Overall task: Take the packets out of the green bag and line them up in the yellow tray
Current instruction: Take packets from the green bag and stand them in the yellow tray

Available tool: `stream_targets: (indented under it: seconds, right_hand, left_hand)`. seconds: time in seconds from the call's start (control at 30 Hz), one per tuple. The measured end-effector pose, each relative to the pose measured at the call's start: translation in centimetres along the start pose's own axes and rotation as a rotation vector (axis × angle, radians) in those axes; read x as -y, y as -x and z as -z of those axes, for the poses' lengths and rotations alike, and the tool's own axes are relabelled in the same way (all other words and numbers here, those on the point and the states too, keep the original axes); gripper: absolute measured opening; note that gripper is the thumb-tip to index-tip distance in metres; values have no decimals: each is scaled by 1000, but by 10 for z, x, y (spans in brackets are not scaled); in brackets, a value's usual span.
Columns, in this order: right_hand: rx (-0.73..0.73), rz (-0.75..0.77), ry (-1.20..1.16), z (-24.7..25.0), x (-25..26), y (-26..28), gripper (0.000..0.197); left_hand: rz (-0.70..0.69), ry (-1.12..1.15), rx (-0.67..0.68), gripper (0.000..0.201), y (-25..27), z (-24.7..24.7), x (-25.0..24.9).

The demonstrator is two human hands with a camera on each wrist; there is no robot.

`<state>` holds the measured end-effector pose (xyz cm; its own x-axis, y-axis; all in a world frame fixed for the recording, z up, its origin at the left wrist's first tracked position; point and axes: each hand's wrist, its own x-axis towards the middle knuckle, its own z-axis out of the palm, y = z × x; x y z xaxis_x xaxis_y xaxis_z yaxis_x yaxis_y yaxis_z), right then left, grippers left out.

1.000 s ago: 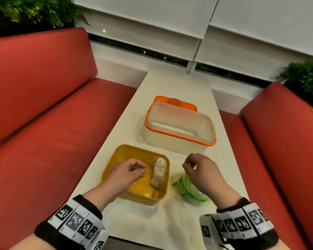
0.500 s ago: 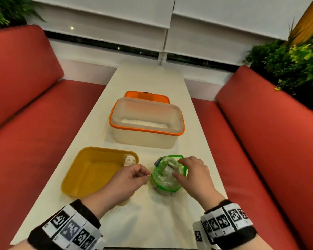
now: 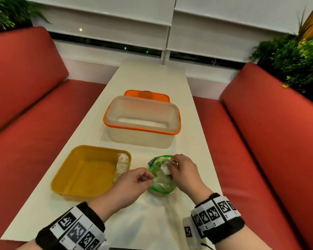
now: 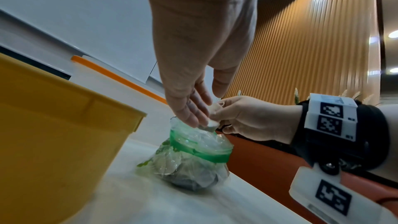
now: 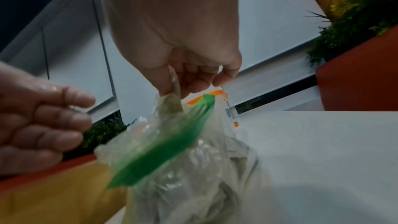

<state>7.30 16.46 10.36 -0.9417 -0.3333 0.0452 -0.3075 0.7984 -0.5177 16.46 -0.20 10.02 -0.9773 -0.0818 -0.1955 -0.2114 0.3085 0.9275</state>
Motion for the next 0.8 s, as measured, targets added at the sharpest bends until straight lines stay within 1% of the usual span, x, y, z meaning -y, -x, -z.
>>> stream_targets:
  seconds: [0.07,0.17,0.23,0.3,0.37,0.4,0.47,0.57,0.63,0.8]
  right_hand:
    - [-16,-15,-198,5,-2,3,14]
    - [11,-46,-376,13,-3,6,16]
    - [85,-66,-515,16,-1,9,17]
    - [186,-89,-700,15,-1,11,10]
    - [250,-106,-819,14,-1,12,18]
    - [266,-111,-843,14,0,13,18]
    - [266,-119,-856,13,2,16,12]
    - [245,-140,-912,12,5,19,13]
    - [223,-161,-935,11,4,20,14]
    - [185,-197,-924,7,5,24,15]
  left_hand:
    - [4,-12,-17,11,-1,-3,-1]
    - [-8,-1,-66,17,-2,-7,-8]
    - [-27,-8,-82,29,-4,-8,-14]
    - [-68,-19,-82,41,-7,-10,-20]
    - [-104,-8,-71,43,-9,-13,-25]
    - [-112,-8,-63,41,-10,-15,-28]
    - [-117,22,-55,34,-11,-19,-32]
    - [-72,194,-76,23,-13,-24,-34]
    - [-35,252,-67,15,-13,-23,-33]
    - [56,352,2,13,-12,-19,-28]
